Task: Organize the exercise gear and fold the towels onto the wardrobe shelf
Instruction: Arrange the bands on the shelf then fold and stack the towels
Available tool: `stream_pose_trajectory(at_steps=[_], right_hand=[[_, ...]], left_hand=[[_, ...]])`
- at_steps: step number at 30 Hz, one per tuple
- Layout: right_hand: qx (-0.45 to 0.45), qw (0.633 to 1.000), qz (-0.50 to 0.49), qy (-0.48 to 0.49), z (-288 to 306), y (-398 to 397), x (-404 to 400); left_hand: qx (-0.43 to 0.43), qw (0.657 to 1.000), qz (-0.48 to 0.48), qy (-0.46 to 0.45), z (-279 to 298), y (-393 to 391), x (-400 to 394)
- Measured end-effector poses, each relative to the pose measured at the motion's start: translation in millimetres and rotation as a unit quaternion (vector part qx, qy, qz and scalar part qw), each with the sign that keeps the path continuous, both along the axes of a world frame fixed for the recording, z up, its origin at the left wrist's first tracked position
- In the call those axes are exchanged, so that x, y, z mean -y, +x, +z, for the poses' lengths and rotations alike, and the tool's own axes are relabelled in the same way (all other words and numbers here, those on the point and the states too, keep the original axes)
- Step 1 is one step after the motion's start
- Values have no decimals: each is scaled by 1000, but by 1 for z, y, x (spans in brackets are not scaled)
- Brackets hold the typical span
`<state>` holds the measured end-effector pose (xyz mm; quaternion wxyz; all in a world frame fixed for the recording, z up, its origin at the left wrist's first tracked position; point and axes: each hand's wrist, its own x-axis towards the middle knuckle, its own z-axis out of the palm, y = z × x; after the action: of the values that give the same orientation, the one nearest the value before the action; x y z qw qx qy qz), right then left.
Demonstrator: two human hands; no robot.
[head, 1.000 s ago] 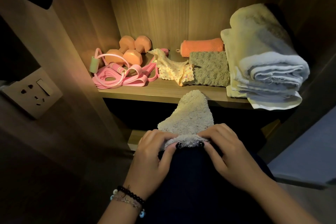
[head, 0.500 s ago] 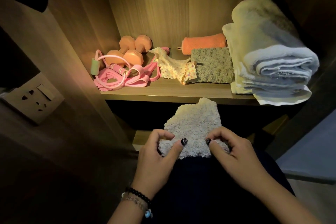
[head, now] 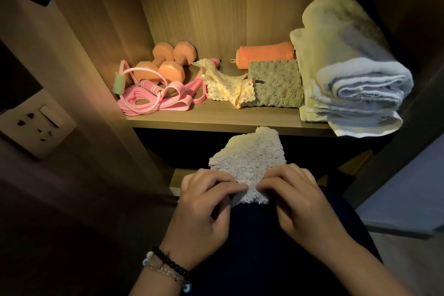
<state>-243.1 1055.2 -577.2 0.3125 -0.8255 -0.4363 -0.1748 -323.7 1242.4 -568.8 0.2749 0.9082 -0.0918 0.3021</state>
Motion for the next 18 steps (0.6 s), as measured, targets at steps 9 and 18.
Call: stream_pose_trajectory(at_steps=[9,18], right_hand=[[-77,996,40,32,-6,-4,14],[-206,977,43,44,12,7,10]], left_hand=[[-62,997,13,-54,-9,-3,-5],[-50,992,39,-112,-3,-8,0]])
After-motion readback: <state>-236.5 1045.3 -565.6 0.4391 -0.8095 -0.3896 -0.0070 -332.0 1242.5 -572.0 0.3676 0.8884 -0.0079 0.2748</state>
